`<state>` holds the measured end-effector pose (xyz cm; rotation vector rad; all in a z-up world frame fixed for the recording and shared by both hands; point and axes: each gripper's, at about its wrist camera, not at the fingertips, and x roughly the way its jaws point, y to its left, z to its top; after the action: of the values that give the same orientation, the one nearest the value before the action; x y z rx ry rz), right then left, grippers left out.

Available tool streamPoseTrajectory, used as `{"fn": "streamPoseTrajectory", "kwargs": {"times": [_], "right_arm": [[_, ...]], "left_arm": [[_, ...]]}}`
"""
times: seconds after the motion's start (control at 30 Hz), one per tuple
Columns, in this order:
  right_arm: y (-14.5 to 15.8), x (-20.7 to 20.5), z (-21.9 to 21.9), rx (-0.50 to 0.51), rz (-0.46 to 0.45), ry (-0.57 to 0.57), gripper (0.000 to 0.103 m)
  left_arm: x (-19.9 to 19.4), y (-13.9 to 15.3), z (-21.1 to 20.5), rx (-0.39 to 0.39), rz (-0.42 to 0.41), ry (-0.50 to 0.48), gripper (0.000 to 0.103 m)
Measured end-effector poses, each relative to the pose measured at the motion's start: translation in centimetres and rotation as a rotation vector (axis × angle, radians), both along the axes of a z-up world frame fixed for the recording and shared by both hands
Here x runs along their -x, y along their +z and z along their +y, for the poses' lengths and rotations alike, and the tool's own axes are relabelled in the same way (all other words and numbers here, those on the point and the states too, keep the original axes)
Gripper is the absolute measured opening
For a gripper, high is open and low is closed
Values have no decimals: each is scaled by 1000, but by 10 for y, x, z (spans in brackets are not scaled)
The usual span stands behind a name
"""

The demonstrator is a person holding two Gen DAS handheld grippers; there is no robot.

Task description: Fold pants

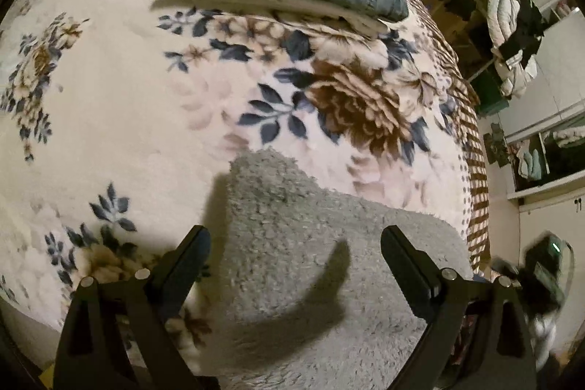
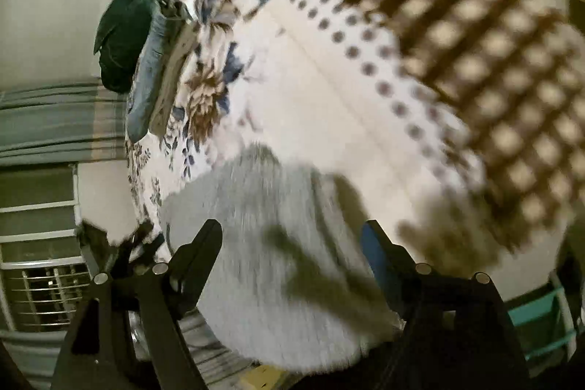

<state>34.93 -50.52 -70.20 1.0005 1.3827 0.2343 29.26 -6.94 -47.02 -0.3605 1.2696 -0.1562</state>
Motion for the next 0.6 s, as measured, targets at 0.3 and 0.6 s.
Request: {"fn": "streamPoseTrajectory", "kwargs": {"times": [0.3,0.6], "right_arm": [[2,-38,17,105,-109,-137,0],[-29,-27,16,-26,22,-74,43]], "left_arm": [[5,-22,22,45,36,86,95],[3,-35,29,64,70,92,95]]}}
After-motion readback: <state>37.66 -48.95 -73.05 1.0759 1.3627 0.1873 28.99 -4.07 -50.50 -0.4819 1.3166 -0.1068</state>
